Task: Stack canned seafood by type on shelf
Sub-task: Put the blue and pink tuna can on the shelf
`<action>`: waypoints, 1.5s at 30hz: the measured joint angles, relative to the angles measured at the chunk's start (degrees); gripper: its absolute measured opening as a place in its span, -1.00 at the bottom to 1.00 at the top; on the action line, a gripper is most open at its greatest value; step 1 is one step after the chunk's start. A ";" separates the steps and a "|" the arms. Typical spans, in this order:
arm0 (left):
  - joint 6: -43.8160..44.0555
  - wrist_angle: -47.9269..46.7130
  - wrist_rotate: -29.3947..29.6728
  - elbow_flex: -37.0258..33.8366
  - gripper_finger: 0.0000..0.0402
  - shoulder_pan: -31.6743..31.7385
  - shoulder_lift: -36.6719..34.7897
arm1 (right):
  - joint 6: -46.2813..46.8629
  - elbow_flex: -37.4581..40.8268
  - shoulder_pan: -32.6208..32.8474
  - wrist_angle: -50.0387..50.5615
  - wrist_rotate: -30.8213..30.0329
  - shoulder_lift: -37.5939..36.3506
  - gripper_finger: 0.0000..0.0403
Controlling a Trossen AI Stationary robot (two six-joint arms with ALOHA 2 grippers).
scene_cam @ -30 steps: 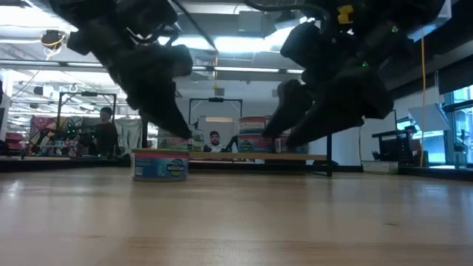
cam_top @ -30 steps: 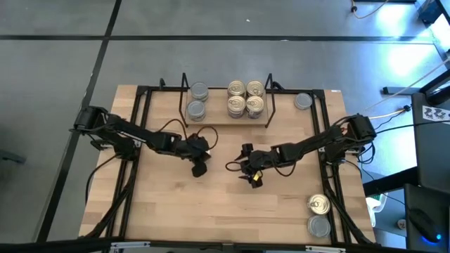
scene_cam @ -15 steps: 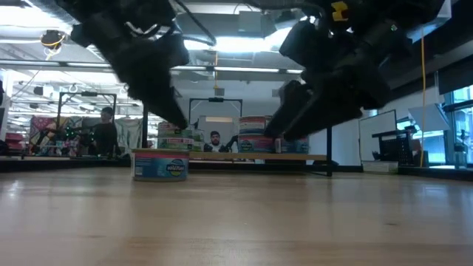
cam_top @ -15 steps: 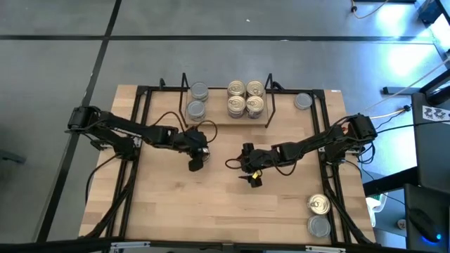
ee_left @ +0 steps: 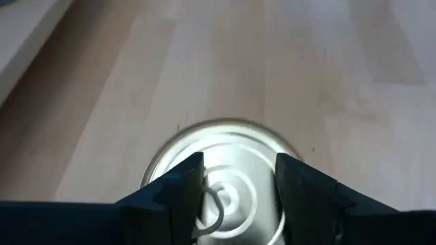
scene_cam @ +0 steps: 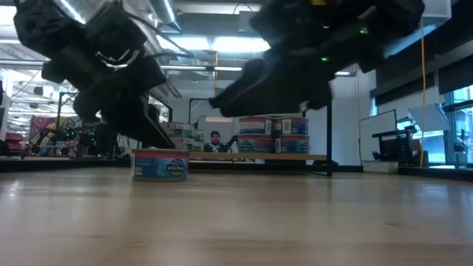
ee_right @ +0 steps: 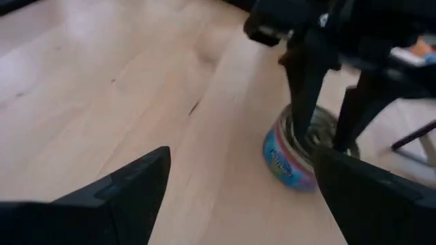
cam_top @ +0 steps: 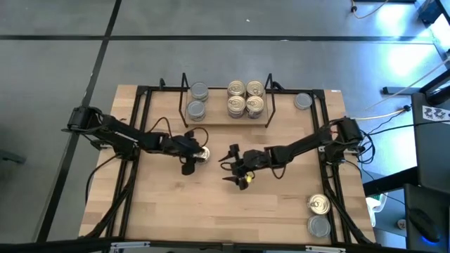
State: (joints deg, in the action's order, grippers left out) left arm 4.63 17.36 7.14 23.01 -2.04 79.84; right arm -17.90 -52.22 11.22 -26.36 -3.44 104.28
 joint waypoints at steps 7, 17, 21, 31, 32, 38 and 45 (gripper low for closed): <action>-2.76 3.28 -0.22 -2.90 -0.09 2.17 -0.16 | -6.82 -9.60 0.00 -0.61 -2.98 9.37 0.75; 1.37 26.63 -3.39 -15.73 -0.09 6.45 0.12 | -19.70 -18.04 -0.02 6.59 -14.52 16.09 0.75; 5.26 32.83 -3.38 -19.38 -0.09 7.16 0.10 | -19.88 -18.17 -0.02 6.41 -14.99 16.26 0.75; 11.53 28.05 -3.69 -11.73 -0.09 0.72 0.27 | -19.61 -18.15 0.76 7.04 -17.78 16.16 0.75; 11.47 26.15 -3.67 -10.34 -0.09 -0.26 0.14 | -19.59 -18.15 1.08 7.25 -18.03 16.16 0.75; 6.06 7.54 1.55 -4.51 -0.09 -2.57 -3.97 | -18.60 -18.15 2.36 7.05 -17.31 16.09 0.75; 1.59 -4.53 11.62 -5.71 -0.09 0.39 -8.16 | -15.98 -18.15 2.23 6.89 -14.98 16.09 0.75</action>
State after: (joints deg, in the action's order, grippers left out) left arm 6.22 12.83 18.75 17.30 -1.65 71.68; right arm -33.88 -70.37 13.45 -19.46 -18.41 120.38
